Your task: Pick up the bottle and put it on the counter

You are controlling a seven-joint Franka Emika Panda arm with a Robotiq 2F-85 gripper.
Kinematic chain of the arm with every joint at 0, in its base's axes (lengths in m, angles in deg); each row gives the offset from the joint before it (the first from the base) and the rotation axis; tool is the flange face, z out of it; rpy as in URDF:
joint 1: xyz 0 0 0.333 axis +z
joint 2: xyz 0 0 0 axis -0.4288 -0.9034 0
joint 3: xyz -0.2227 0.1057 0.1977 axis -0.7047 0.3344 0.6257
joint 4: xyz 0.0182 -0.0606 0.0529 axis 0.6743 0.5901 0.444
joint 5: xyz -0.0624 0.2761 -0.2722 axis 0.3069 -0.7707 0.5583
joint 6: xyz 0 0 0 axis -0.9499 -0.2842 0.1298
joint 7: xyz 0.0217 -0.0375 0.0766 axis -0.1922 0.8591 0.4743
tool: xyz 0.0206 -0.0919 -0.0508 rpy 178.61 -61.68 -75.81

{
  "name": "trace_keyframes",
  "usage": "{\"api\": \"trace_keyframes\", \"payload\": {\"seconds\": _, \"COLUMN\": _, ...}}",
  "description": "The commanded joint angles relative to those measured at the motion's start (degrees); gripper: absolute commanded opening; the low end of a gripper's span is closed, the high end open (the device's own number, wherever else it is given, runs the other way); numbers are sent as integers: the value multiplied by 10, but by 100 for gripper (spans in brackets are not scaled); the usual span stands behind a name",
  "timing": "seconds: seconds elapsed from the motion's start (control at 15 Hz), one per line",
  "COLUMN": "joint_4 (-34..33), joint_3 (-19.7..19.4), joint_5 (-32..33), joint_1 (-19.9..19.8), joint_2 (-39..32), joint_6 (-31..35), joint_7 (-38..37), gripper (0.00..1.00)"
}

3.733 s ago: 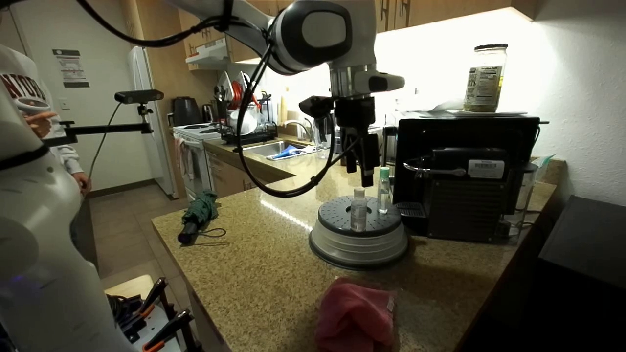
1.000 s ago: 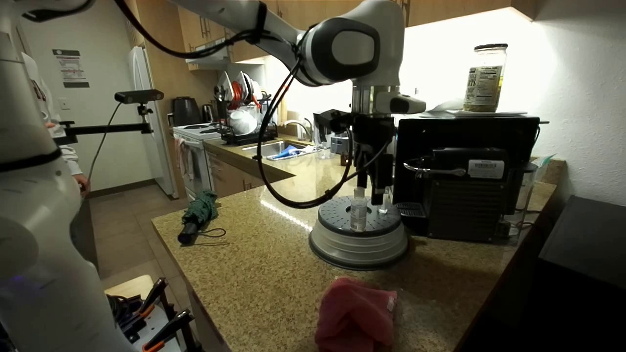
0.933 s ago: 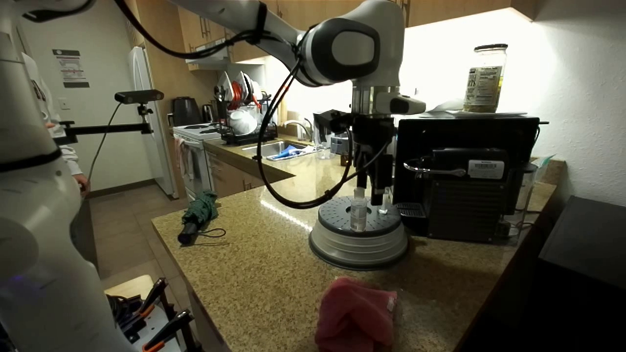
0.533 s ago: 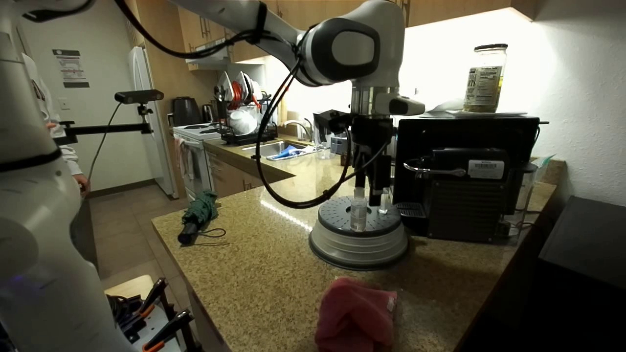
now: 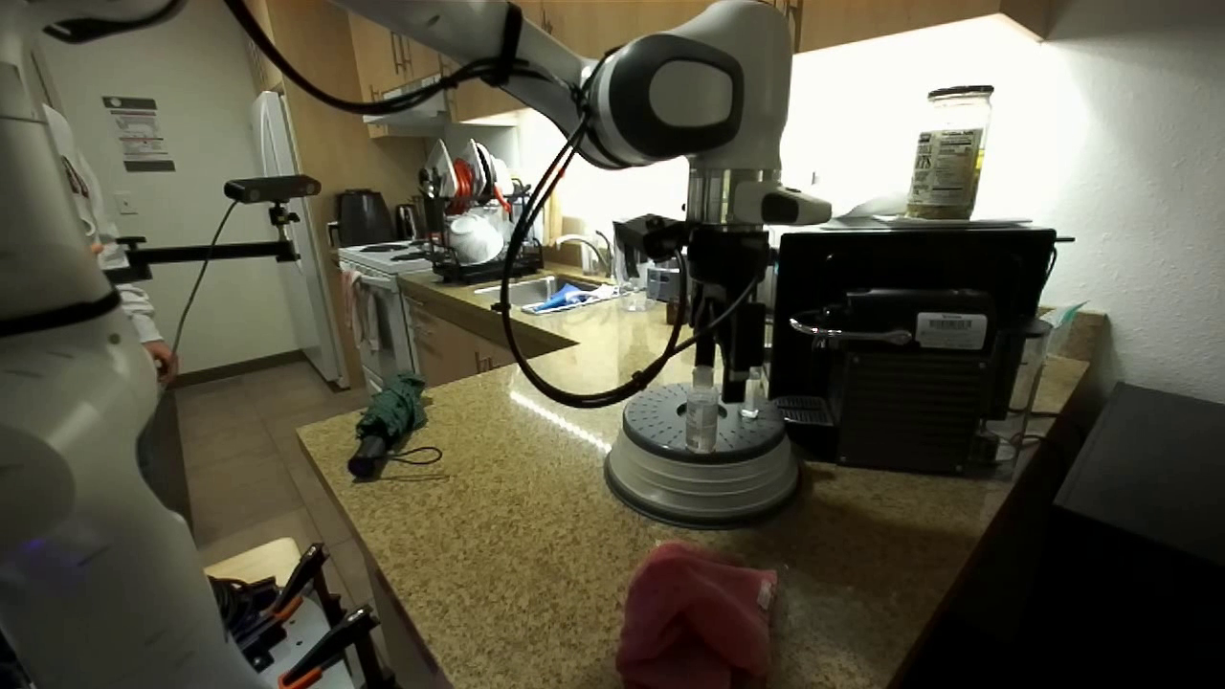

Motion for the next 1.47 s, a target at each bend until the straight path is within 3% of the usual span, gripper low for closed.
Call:
{"api": "trace_keyframes", "payload": {"seconds": 0.0, "joint_4": -1, "joint_3": 3, "joint_5": 0, "joint_1": -3, "joint_2": 0, "joint_6": -1, "joint_7": 0, "gripper": 100}}
{"api": "trace_keyframes", "payload": {"seconds": 1.0, "joint_4": 1, "joint_3": 3, "joint_5": -2, "joint_1": -2, "joint_2": 1, "joint_6": 0, "joint_7": -1, "gripper": 100}}
{"api": "trace_keyframes", "payload": {"seconds": 1.07, "joint_4": 1, "joint_3": 3, "joint_5": -2, "joint_1": -2, "joint_2": 2, "joint_6": 0, "joint_7": 0, "gripper": 75}}
{"api": "trace_keyframes", "payload": {"seconds": 1.13, "joint_4": 2, "joint_3": 3, "joint_5": -3, "joint_1": -2, "joint_2": 2, "joint_6": 1, "joint_7": 1, "gripper": 74}}
{"api": "trace_keyframes", "payload": {"seconds": 1.4, "joint_4": 1, "joint_3": 3, "joint_5": -5, "joint_1": -3, "joint_2": 1, "joint_6": 0, "joint_7": 1, "gripper": 47}}
